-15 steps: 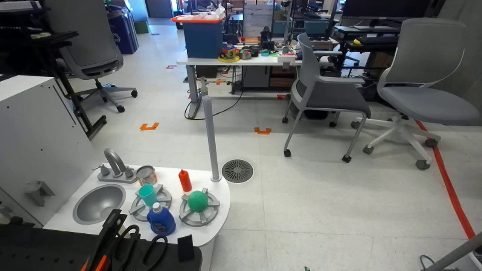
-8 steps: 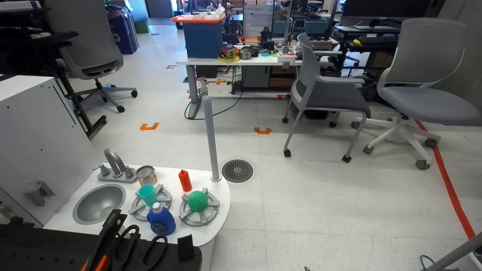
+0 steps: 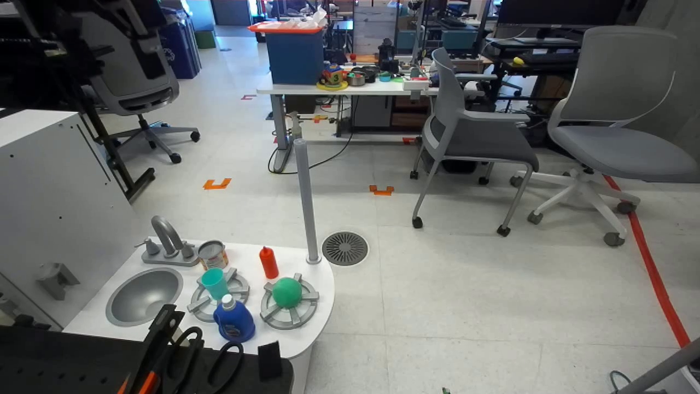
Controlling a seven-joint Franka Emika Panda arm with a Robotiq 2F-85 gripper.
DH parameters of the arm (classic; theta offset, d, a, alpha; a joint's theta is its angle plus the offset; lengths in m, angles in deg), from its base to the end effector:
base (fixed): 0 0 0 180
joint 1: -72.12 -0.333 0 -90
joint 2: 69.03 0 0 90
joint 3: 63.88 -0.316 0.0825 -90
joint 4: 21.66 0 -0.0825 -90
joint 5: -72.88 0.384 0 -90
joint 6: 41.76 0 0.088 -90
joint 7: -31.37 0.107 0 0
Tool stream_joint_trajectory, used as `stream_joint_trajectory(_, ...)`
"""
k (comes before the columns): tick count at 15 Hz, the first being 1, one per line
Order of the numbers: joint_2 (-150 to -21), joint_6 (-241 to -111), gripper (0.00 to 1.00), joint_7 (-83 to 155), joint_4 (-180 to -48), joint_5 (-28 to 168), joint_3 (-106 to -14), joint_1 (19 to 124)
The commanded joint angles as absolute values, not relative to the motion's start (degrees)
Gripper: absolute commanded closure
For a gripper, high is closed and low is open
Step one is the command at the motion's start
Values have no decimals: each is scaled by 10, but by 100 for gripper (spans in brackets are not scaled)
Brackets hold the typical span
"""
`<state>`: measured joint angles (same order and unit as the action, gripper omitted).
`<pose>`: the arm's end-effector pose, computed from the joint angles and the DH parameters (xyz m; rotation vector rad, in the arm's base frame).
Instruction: Put the red sauce bottle inside the light blue cup
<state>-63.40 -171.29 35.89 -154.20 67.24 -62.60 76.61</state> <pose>0.4978 -0.0530 0.3881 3.0598 -0.1816 0.0689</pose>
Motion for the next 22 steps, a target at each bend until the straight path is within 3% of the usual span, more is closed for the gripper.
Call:
stream_joint_trajectory(1,-785,-1717,0,364,-1416,713,-622,757)
stream_joint_trajectory(12,-1180,-1705,0,404,-1110,709,-603,743)
stream_joint_trajectory(22,-1362,-1726,0,454,-1002,711,-569,731)
